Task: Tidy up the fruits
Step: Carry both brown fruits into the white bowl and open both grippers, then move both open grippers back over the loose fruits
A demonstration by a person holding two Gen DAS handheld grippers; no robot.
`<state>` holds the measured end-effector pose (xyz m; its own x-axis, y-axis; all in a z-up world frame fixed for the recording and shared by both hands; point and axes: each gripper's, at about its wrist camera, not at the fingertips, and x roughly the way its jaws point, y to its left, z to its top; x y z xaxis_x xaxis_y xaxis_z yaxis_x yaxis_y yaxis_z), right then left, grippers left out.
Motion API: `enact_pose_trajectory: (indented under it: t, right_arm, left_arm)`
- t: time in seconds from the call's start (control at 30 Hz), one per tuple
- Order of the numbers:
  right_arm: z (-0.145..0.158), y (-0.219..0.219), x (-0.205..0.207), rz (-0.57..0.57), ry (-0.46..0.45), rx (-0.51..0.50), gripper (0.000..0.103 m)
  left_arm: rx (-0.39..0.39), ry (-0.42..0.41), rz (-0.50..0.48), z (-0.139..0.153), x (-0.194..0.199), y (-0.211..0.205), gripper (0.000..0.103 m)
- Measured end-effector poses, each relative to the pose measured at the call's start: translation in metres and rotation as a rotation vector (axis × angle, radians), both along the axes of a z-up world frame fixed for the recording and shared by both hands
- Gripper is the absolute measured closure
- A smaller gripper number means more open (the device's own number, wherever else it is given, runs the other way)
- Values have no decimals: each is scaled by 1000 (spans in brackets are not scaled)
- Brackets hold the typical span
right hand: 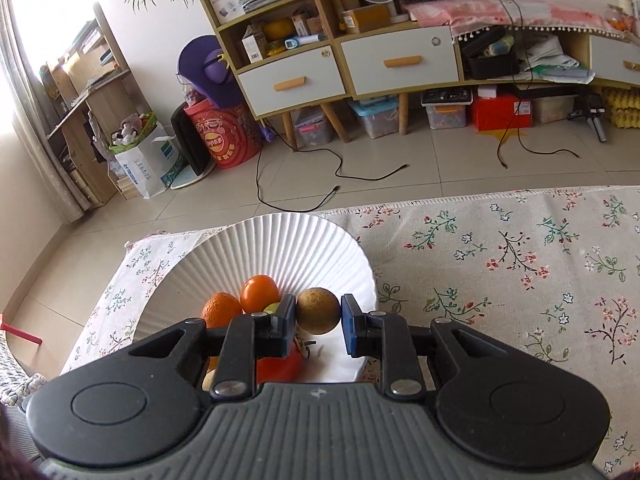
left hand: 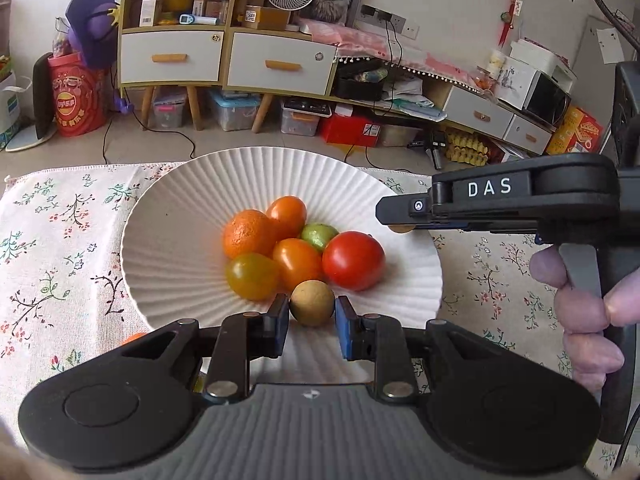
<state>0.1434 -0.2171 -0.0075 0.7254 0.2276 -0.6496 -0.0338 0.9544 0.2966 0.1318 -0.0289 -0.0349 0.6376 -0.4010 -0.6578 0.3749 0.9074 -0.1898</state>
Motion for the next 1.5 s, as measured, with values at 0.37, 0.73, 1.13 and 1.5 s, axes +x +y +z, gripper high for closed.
enact_pose_trajectory:
  t: [0.37, 0.73, 1.13, 1.5]
  right_arm:
    - [12, -7, -9, -29, 11, 14, 67]
    - [34, -6, -44, -82, 3, -42, 35]
    - [32, 25, -79, 7, -16, -127, 15]
    - [9, 38, -92, 31, -25, -148, 6]
  left_arm:
    - [29, -6, -10, 10, -8, -2, 70]
    - [42, -40, 6, 35, -38, 27, 39]
    - [80, -72, 44, 37, -63, 64, 15]
    - [135, -68, 66, 16, -67, 84, 8]
